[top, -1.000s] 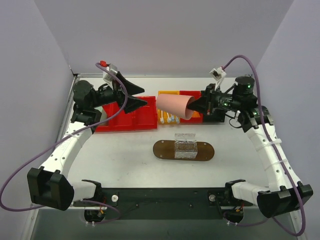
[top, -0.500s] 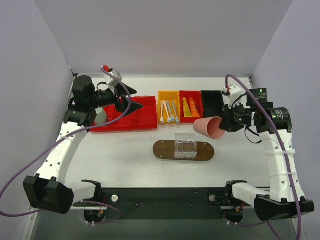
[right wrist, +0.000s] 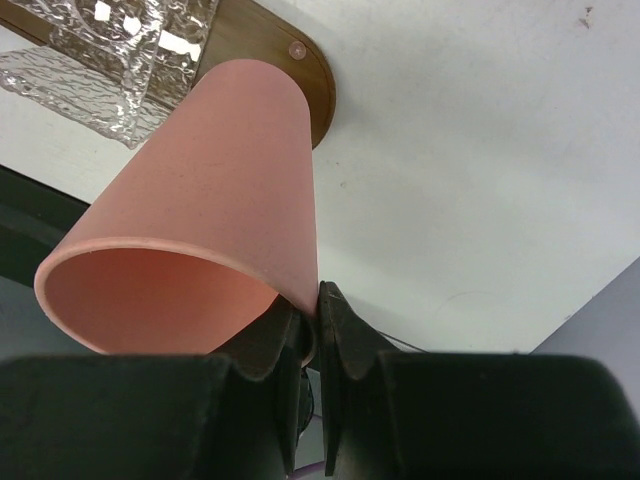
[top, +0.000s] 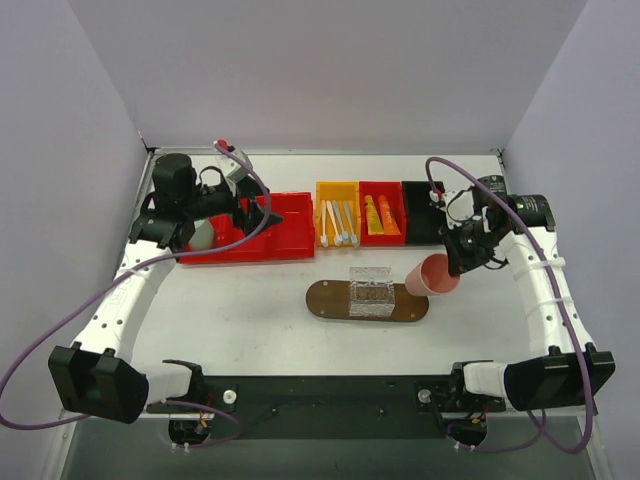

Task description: Prepare toiletry sets of a toothbrush and toothpaste on the tray

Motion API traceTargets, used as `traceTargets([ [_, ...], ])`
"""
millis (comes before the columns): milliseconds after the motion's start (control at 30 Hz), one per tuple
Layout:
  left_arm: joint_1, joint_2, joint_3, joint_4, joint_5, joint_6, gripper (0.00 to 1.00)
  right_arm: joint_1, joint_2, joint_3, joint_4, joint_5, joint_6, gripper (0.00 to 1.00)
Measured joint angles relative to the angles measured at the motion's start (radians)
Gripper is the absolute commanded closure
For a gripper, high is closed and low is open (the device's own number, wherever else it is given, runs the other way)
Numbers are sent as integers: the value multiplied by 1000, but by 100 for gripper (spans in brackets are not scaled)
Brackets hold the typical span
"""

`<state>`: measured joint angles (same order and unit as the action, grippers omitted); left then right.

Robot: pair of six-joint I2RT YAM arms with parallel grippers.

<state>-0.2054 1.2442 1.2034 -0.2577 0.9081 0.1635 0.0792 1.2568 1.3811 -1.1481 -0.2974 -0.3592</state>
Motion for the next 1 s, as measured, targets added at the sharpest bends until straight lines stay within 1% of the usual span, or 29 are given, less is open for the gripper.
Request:
traceTargets([
  [433, 0, 7, 9, -62, -43, 86, 8, 23, 201, 19, -11, 48, -17, 100],
  [700, 0, 8, 9, -79, -50, 115, 8, 75, 261, 56, -26, 60, -16, 100],
  [1000, 0, 8, 9, -92, -63, 146, 8, 111, 328, 60, -27, 81, -12, 100],
])
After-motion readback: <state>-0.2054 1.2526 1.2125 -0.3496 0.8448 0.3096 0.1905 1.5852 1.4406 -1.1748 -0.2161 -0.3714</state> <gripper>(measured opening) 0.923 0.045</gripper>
